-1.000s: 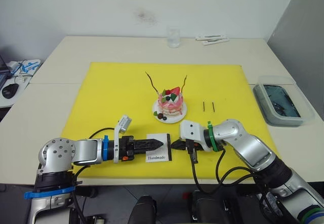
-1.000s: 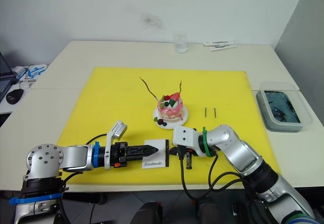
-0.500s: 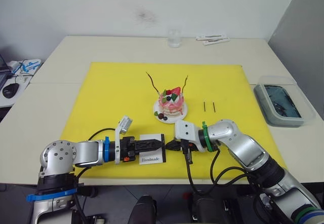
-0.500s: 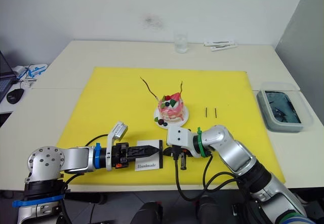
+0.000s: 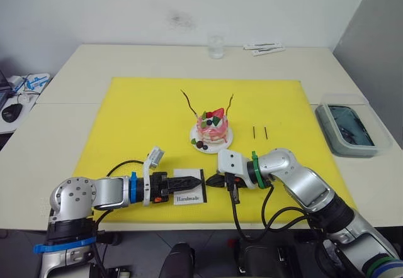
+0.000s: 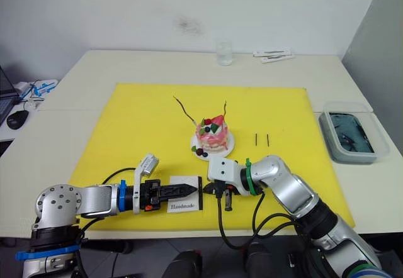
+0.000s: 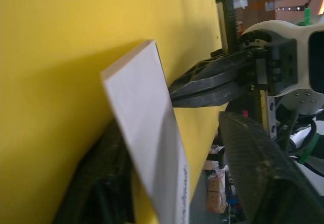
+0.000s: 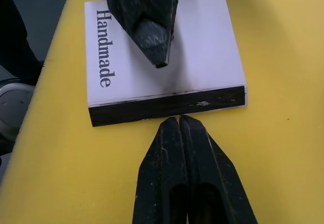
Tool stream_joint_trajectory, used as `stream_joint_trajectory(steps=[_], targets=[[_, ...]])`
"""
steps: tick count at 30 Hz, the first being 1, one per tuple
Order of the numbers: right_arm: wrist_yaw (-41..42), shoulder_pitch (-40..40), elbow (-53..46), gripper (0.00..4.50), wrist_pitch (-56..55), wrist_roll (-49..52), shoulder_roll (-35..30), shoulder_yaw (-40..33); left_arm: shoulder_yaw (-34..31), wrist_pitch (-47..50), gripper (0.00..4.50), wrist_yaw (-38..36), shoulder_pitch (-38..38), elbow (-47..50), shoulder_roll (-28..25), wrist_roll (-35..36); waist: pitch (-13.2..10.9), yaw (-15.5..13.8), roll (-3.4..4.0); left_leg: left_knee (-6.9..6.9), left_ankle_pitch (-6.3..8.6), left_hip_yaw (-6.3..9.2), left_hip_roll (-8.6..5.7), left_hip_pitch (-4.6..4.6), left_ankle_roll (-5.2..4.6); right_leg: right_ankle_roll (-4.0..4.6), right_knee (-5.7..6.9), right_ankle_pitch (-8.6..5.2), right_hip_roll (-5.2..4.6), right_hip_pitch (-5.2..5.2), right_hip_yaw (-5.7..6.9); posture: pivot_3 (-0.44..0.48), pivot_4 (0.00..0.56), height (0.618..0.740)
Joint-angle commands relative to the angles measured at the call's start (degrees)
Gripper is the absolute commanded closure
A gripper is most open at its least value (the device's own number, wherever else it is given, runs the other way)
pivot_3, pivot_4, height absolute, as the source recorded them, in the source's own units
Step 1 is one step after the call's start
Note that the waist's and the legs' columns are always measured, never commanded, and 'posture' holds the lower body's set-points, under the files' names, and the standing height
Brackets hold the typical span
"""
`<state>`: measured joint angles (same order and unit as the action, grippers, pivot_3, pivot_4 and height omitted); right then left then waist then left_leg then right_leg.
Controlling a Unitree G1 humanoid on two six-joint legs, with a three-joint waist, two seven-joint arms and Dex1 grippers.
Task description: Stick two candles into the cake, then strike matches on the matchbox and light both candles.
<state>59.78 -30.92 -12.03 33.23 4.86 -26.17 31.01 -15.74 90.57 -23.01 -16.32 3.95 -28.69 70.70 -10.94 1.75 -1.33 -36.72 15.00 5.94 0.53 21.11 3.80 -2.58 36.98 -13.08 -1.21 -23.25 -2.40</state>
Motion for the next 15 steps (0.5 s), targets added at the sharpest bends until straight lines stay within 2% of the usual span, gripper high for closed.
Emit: stream_joint_trajectory(steps=[1,5,15], targets=[[0.2,-1.5,-2.4,4.5,0.6,1.1,0.4,-1.0,1.8,-0.3,3.08,0.0,1.1,0.9,1.2,-1.4,0.0,0.0,0.0,0.02,0.0,0.0,0.0,0.0,0.01,-0.01,0.0,-0.01,0.0,-0.01,0.0,0.0,0.15,0.74],[0.1,-2.2,-2.7,4.5,1.3,1.8,0.7,-1.2,1.8,-0.8,4.4,-0.4,1.3,1.3,1.3,-2.2,0.0,0.0,0.0,0.05,0.01,0.01,0.0,-0.01,0.01,-0.02,0.0,-0.02,0.0,-0.02,0.0,0.0,0.15,0.74],[-0.1,-3.2,-4.0,4.5,2.3,2.6,0.4,-2.9,1.2,-2.2,4.46,-3.1,1.6,2.4,-0.6,-2.5,0.0,0.1,0.0,0.05,0.01,0.03,0.02,-0.02,0.01,0.22,0.01,-0.16,0.02,-0.02,0.02,0.0,0.15,0.74]])
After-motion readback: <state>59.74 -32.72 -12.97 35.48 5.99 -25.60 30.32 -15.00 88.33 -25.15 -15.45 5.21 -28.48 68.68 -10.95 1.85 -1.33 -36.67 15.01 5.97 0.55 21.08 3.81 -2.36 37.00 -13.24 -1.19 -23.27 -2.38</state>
